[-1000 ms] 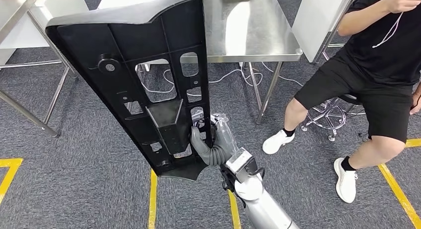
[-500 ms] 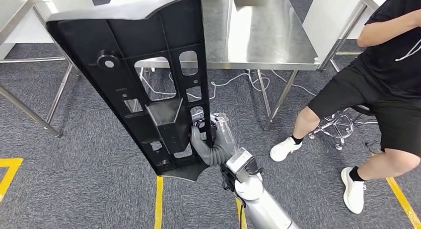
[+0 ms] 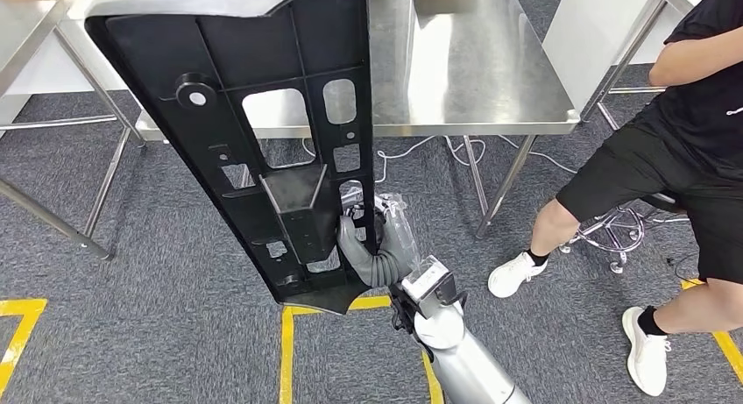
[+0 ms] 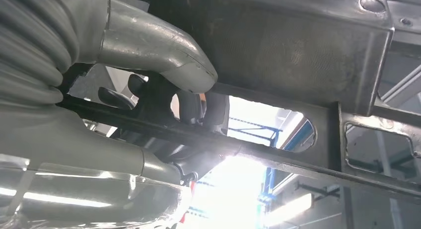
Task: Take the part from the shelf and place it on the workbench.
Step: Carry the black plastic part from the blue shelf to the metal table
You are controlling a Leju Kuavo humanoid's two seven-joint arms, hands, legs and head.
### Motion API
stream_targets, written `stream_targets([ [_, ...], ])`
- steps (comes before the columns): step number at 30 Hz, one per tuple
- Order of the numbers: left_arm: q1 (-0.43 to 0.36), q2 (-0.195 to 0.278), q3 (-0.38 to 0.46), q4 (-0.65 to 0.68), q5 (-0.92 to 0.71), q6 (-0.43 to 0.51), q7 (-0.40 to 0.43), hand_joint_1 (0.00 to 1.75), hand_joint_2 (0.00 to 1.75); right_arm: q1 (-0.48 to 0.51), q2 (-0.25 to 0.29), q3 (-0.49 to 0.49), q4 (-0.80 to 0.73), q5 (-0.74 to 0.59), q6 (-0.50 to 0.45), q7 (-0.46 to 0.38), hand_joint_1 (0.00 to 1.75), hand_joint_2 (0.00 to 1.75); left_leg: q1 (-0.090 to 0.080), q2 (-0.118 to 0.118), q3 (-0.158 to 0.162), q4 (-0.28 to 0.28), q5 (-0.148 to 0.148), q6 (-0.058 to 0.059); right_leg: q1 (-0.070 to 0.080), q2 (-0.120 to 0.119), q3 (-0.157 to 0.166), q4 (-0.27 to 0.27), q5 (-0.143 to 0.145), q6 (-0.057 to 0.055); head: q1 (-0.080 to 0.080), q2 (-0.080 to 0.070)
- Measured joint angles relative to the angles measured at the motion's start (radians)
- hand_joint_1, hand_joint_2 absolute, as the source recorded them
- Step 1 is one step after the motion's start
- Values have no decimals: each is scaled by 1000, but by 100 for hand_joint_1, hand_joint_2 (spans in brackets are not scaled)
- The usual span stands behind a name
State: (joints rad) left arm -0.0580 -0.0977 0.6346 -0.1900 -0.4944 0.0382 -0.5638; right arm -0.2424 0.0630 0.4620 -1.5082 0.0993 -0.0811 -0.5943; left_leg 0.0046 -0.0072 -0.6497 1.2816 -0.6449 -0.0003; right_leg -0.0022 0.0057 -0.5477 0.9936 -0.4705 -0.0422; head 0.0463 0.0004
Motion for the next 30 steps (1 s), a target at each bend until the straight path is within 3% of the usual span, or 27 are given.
stream_targets([
  [1, 1, 1, 1, 0, 0, 1, 0, 0, 175, 1, 0, 0, 0, 0, 0, 0, 173, 175, 6, 1, -28, 8, 0, -6, -2, 2, 11, 0, -10, 3, 0, 0],
  [2, 1, 2, 1, 0, 0, 1, 0, 0, 175, 1, 0, 0, 0, -1, -1, 0, 173, 175, 11, 3, -40, -17, 26, -11, -5, 4, 24, 0, -20, 7, 0, 0],
  [5, 3, 4, 2, 1, 0, 1, 0, 0, 175, 1, 0, 0, 1, -2, -1, 0, 173, 175, 20, 7, -20, -192, 189, -15, -7, 7, 62, 2, -52, 24, -1, 0],
  [6, 4, 5, 2, 1, 0, 1, 1, 0, 175, 0, -1, 1, 2, -2, -1, 0, 173, 175, 19, 7, -13, -228, 223, -9, -5, 7, 67, 3, -61, 31, -2, 0],
  [7, 4, 5, 3, 2, 0, 2, 3, 0, 175, 0, -1, 1, 2, -2, -2, 0, 173, 175, 16, 7, -11, -244, 238, -2, -3, 8, 65, 3, -67, 38, -2, 0],
  [9, 4, 5, 5, 1, 0, 6, 7, 0, 175, -1, -1, 1, 2, -3, -3, 0, 173, 175, 10, 5, -6, -246, 241, 11, 0, 7, 65, -1, -72, 48, -1, 0],
  [13, 2, 4, 7, 1, 2, 13, 11, 0, 175, -2, -2, 2, 3, -5, -4, 0, 173, 175, 2, -2, -3, -257, 248, 18, 5, 6, 76, -7, -65, 60, 0, 0],
  [21, -1, 3, 17, 1, 2, 23, 13, 0, 175, -5, -1, 2, 5, -5, -4, 0, 173, 175, -4, -4, -2, -257, 237, 32, 3, 4, 79, -30, -78, 58, 1, 0],
  [25, -2, 2, 22, 0, -1, 29, 12, 0, 175, -8, 1, 2, 7, -5, -4, 0, 173, 175, -3, 1, 6, -264, 234, 53, -10, 5, 83, -38, -73, 82, 0, 0],
  [27, -4, 1, 22, 0, -5, 33, 12, 0, 175, -12, 2, 2, 7, -5, -5, 0, 173, 175, 4, 10, 17, -279, 241, 61, -9, 4, 59, 21, -101, 79, 1, 0],
  [30, -6, 1, 23, 0, -7, 36, 11, 0, 175, -12, -1, 2, 10, -5, -6, 0, 173, 175, 6, 27, 22, -283, 240, 63, -12, 3, -59, 224, -180, 69, 2, 0],
])
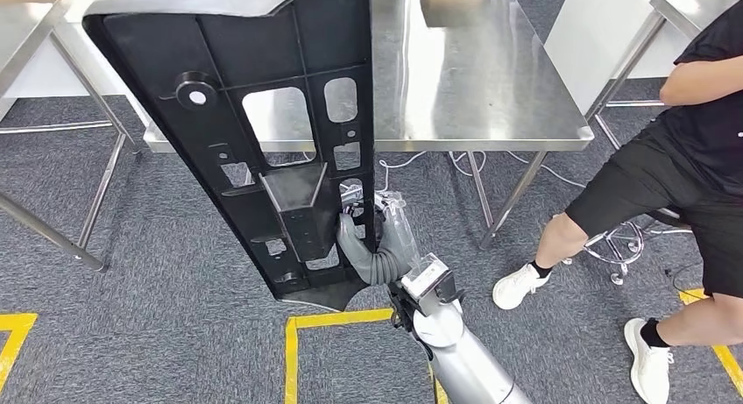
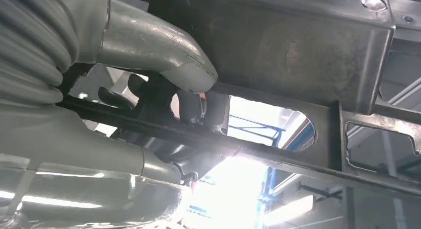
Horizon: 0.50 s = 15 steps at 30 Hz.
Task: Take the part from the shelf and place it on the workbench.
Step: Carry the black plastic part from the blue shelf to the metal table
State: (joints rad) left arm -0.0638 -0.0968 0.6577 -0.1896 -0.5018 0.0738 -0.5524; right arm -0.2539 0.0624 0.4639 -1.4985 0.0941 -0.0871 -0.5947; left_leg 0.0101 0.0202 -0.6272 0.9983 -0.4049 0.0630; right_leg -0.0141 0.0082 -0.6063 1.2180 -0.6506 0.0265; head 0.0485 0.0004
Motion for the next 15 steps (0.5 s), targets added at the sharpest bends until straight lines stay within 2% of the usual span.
stream_targets([
  [1, 0, 0, 0, 0, 0, 0, 0, 0, 175, 1, -2, 0, 2, 0, 0, 0, 173, 175, 0, 6, 1, 0, -1, -2, -1, -1, -29, 39, -6, 4, 0, 0],
  [2, 0, -1, 0, 0, 0, 1, 0, 0, 175, 2, -3, 0, 4, 0, 0, 0, 173, 175, 1, 12, 2, 1, -3, -4, -3, -3, -38, 39, 8, 13, 0, 0],
  [3, 0, -1, 0, 0, 0, 1, 0, 0, 175, 2, -4, 0, 5, 0, 0, 0, 173, 175, 2, 19, 4, 2, -5, -8, -6, -8, -25, -4, 37, 24, 0, 0],
  [4, 0, -2, 0, 0, 0, 1, 0, 0, 175, 1, -4, 0, 5, 0, 0, 0, 173, 175, 4, 26, 7, 6, -9, -14, -10, -24, 3, -77, 77, 35, 0, 0],
  [5, 0, -1, 1, 0, 0, 1, 0, 0, 175, 1, -4, 0, 6, 0, 0, 0, 173, 175, 4, 32, 10, 10, -13, -22, -12, -47, 28, -142, 113, 41, 0, 0],
  [6, 0, -1, 1, 0, 0, 2, 0, 0, 175, 0, -4, 1, 6, -1, 0, 0, 173, 175, 3, 39, 13, 14, -18, -31, -11, -65, 48, -189, 139, 39, 1, 0],
  [7, 0, 0, 2, 0, 0, 2, 0, 0, 175, -1, -3, 1, 6, -1, 0, 0, 173, 175, 2, 46, 17, 17, -23, -39, -9, -76, 55, -211, 154, 32, 0, 0],
  [8, 0, 0, 2, 0, 0, 3, 0, 0, 175, -1, -3, 1, 7, -2, 0, -1, 173, 175, 1, 54, 21, 17, -25, -47, -5, -74, 52, -210, 158, 20, 0, 0],
  [10, -1, -1, 2, 0, 0, 3, 0, 0, 175, -1, -2, 0, 7, -2, 0, -1, 173, 175, 6, 68, 28, 16, -30, -59, -7, -50, 55, -211, 163, 0, 0, 0],
  [12, -1, -1, 2, 0, 0, 3, 0, 0, 175, -1, 0, 0, 7, -3, -1, -2, 173, 175, 13, 43, 15, 55, -63, -69, -12, -27, 63, -213, 168, -14, -1, 0],
  [14, -1, -1, 2, 0, 0, 4, 0, 0, 175, -1, 3, 1, 7, -3, -1, -2, 173, 175, 16, -1, -38, 173, -129, -74, -9, -5, 64, -213, 169, -20, -3, 0],
  [15, 0, -1, 2, 0, 0, 4, 1, 0, 175, -1, 4, 1, 8, -3, -1, -2, 173, 175, 16, -12, -74, 241, -156, -74, -6, 7, 64, -213, 168, -22, -3, 0],
])
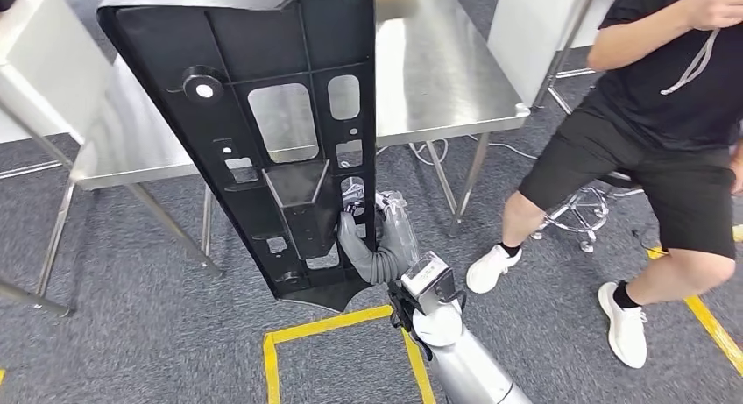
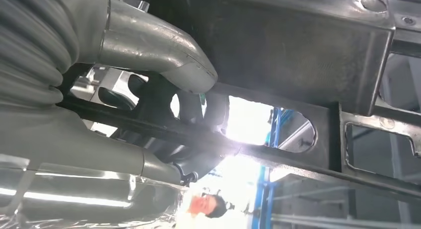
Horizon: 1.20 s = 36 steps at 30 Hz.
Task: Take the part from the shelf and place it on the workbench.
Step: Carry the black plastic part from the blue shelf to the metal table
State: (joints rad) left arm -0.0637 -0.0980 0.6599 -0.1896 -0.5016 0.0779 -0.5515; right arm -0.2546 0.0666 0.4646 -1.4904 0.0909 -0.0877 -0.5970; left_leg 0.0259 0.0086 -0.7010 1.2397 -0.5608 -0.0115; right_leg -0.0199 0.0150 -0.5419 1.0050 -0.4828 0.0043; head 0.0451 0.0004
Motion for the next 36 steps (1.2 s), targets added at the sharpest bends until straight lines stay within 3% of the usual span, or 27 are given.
stream_targets([
  [1, 1, 0, 0, 0, 0, 1, 1, 0, 175, 0, 1, 0, 1, 0, 0, 0, 173, 175, 0, -5, -29, 49, -11, 2, 4, 10, 1, 0, -1, -2, 0, 0],
  [2, 1, 1, 0, 0, 0, 2, 1, 0, 175, 1, 1, 0, 3, 0, 0, 0, 173, 175, -2, -7, -41, 61, 0, 7, 8, 20, 4, 0, -3, -5, 0, 0],
  [3, 1, 1, 0, 0, 0, 3, 1, 0, 175, 1, 1, 0, 4, 0, 0, 0, 173, 175, -4, -9, -34, 32, 31, 14, 13, 29, 9, 0, -6, -8, 0, 0],
  [5, -1, 2, 0, 0, -1, 3, 1, 0, 175, 0, 2, 0, 5, 0, 0, 0, 173, 175, -11, -19, 20, -98, 111, 40, 19, 41, 20, -1, -13, -15, 0, 0],
  [7, -3, 3, 0, 0, -2, 4, 1, 0, 175, -2, 3, 0, 6, 0, 0, 0, 173, 175, -19, -30, 60, -191, 148, 57, 26, 47, 20, 1, -19, -17, 0, 0],
  [11, -3, 3, 0, 0, -2, 4, 1, 0, 175, -4, 3, 1, 7, 0, 0, 0, 173, 175, -25, -33, 65, -213, 146, 35, 26, 46, 10, 5, -23, -13, -1, 0],
  [14, -3, 3, 0, 0, -8, 4, 4, 0, 175, -5, 3, 1, 8, 2, 0, -1, 173, 175, -26, -34, 62, -213, 145, 36, 25, 45, 10, 1, -24, -13, -1, 0],
  [21, -3, 1, -1, 0, -21, 4, 17, 0, 175, -5, 3, 1, 8, 20, -1, -6, 173, 175, -31, -35, 60, -206, 139, 48, 17, 46, 13, -4, -24, -1, -1, 0],
  [25, -4, -2, -2, 0, -22, 5, 18, 0, 175, -5, 2, 1, 8, 24, -2, -8, 173, 175, -27, -29, 71, -223, 144, 65, 17, 41, 8, 0, -29, 12, -1, 0],
  [27, -4, -5, -2, 0, -22, 5, 19, 0, 175, -7, 1, 2, 8, 24, -3, -9, 173, 175, -19, -22, 84, -241, 149, 75, 20, 20, -22, 65, -62, 11, 3, 0],
  [29, -3, -6, -2, 0, -23, 6, 19, 0, 175, -8, 0, 2, 10, 25, -3, -10, 173, 175, -19, -14, 87, -244, 147, 78, 16, 2, -94, 199, -115, 8, 7, 0],
  [31, -3, -6, -2, 0, -25, 6, 20, 0, 175, -5, -3, 3, 13, 29, -3, -10, 173, 175, -19, -9, 88, -243, 144, 75, 9, -3, -145, 280, -132, 18, 7, 0],
  [32, -3, -7, -2, 0, -27, 6, 21, 0, 175, -3, -5, 3, 14, 32, -3, -10, 173, 175, -17, -7, 90, -243, 142, 71, 4, -5, -139, 261, -115, 28, 7, 0],
  [34, -3, -8, -2, 0, -30, 6, 22, 0, 175, -3, -7, 4, 15, 34, -3, -11, 173, 175, -14, -6, 97, -238, 135, 61, -6, -16, -78, 126, -51, 49, 7, 0],
  [35, -3, -8, -2, 0, -30, 6, 23, 0, 175, -3, -8, 5, 16, 34, -3, -11, 173, 175, -15, -6, 99, -234, 130, 53, -7, -22, -46, 59, -24, 53, 7, 0],
  [36, -3, -7, -2, 0, -31, 6, 25, 0, 175, -2, -8, 6, 16, 35, -3, -11, 173, 175, -16, -6, 101, -231, 125, 44, -7, -26, -25, 16, -7, 49, 7, 0],
])
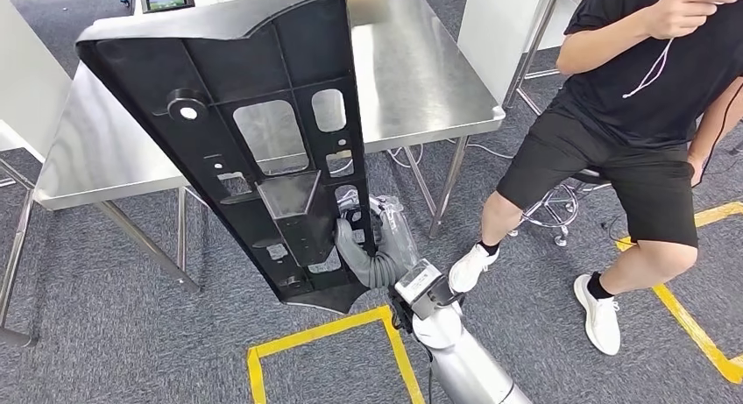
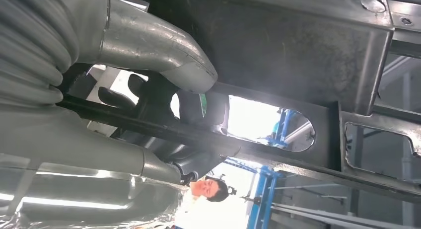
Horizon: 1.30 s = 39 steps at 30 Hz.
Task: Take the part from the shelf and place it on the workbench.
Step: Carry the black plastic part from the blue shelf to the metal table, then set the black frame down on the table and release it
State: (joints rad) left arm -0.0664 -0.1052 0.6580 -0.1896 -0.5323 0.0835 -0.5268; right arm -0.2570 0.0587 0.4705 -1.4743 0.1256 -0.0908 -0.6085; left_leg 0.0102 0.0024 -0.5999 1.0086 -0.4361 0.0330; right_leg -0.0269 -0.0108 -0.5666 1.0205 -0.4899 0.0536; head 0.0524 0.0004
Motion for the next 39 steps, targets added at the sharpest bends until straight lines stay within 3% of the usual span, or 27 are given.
stream_targets([
  [2, 0, 1, 0, 0, -1, 0, 3, 0, 175, 1, 0, 1, 1, 1, 0, 0, 173, 175, -1, 1, 3, 1, -6, -14, 6, 1, 10, -17, 7, -17, 0, 0],
  [5, 1, 1, 0, 0, -3, 1, 4, 0, 175, 3, 0, 2, 1, 1, 0, -1, 173, 175, 7, 5, -4, 21, -21, -30, -1, 10, 21, -20, 7, -40, -1, 0],
  [7, 1, 1, 0, 0, -7, 1, 5, 0, 175, 3, 1, 4, 2, 1, 0, -2, 173, 175, 10, 4, -51, 117, -68, -38, -2, 12, 31, -21, 2, -54, -2, 0],
  [9, 2, 1, 0, 0, -9, 1, 5, 0, 175, 4, 1, 5, 4, 1, 1, -2, 173, 175, 10, 4, -128, 251, -113, -42, 4, 15, 40, -21, -7, -66, -3, 0],
  [10, 4, 1, 0, 0, -9, 2, 6, 0, 175, 5, 1, 5, 6, 1, 1, -2, 173, 175, 10, 4, -156, 287, -112, -42, 7, 17, 46, -21, -12, -68, -3, 0],
  [11, 5, 1, 0, 0, -9, 2, 6, 0, 175, 6, 1, 5, 8, 1, 1, -2, 173, 175, 10, 4, -165, 285, -91, -39, 10, 21, 54, -21, -19, -69, -3, 0],
  [13, 6, 2, 0, 0, -10, 2, 7, 0, 175, 7, 1, 6, 10, 1, 1, -3, 173, 175, 9, 0, -127, 173, -8, -27, 13, 27, 74, -21, -36, -67, -3, 0],
  [15, 6, 4, -1, 0, -11, 1, 7, 0, 175, 5, 1, 6, 11, 1, 1, -3, 173, 175, 1, -6, -71, 63, 36, -9, 17, 30, 85, -24, -51, -60, -3, 0],
  [18, 5, 7, -2, 0, -11, 0, 9, 0, 175, 5, 2, 6, 13, 1, 1, -3, 173, 175, -10, -6, -41, 17, 21, 9, 18, 32, 94, -26, -51, -39, -5, 0],
  [20, 6, 7, -2, 0, -11, 0, 9, 0, 175, 5, 1, 6, 13, 1, 1, -3, 173, 175, -7, -6, -16, -6, 16, 18, 21, 28, 87, 5, -48, -27, -4, 0],
  [22, 6, 7, -2, 0, -11, 0, 10, 0, 175, 3, 0, 7, 13, 2, 1, -4, 173, 175, -2, -6, 12, -23, 10, 26, 20, 24, 29, 103, -65, -28, -2, 0],
  [24, 6, 6, -2, 0, -12, 0, 10, 0, 175, 3, -2, 7, 15, 1, 1, -4, 173, 175, -1, -7, 28, -26, -4, 29, 15, 23, -63, 226, -102, -28, -2, 0],
  [25, 6, 6, -2, 0, -13, 0, 11, 0, 175, 5, -4, 7, 16, 2, 1, -4, 173, 175, -1, -7, 36, -26, -12, 29, 13, 23, -99, 259, -114, -22, -2, 0],
  [26, 7, 5, -3, 0, -14, 0, 12, 0, 175, 6, -5, 7, 17, 2, 1, -4, 173, 175, -1, -8, 47, -26, -20, 26, 12, 22, -118, 258, -109, -14, -2, 0],
  [27, 8, 3, -3, 0, -14, 0, 12, 0, 175, 7, -6, 7, 17, 2, 1, -4, 173, 175, 0, -8, 60, -26, -30, 23, 9, 21, -117, 219, -82, -4, -2, 0],
  [29, 9, 1, -3, 0, -17, 0, 14, 0, 175, 7, -6, 7, 18, 2, 1, -5, 173, 175, 1, -9, 88, -25, -51, 13, 5, 12, -83, 82, 11, 14, -2, 0],
  [31, 8, 0, -3, 0, -20, 2, 15, 0, 175, 7, -6, 7, 20, 3, 1, -6, 173, 175, -1, -8, 104, -25, -71, -1, 8, 2, -54, -8, 60, 2, -2, 0],
  [33, 6, 1, -3, 0, -21, 4, 16, 0, 175, 6, -6, 7, 21, 3, 1, -8, 173, 175, -2, -5, 112, -23, -80, -15, 12, 4, -42, -20, 59, -30, -2, 0],
  [35, 4, 2, -3, 0, -22, 7, 17, 0, 175, 7, -3, 7, 22, 4, 1, -10, 173, 175, 1, -3, 108, 0, -83, -23, 7, 9, -26, -26, 61, -47, -3, 0],
  [37, 2, 2, -3, 0, -22, 7, 17, 0, 175, 5, 0, 6, 22, 4, 1, -11, 173, 175, 5, -3, 55, 92, -99, -31, 4, 11, -7, -30, 53, -62, -3, 0],
  [39, 2, 1, -3, 0, -22, 8, 18, 0, 175, 4, 3, 6, 22, 4, 1, -11, 173, 175, 6, -3, -36, 223, -147, -37, 7, 13, 5, -30, 39, -72, -4, 0],
])
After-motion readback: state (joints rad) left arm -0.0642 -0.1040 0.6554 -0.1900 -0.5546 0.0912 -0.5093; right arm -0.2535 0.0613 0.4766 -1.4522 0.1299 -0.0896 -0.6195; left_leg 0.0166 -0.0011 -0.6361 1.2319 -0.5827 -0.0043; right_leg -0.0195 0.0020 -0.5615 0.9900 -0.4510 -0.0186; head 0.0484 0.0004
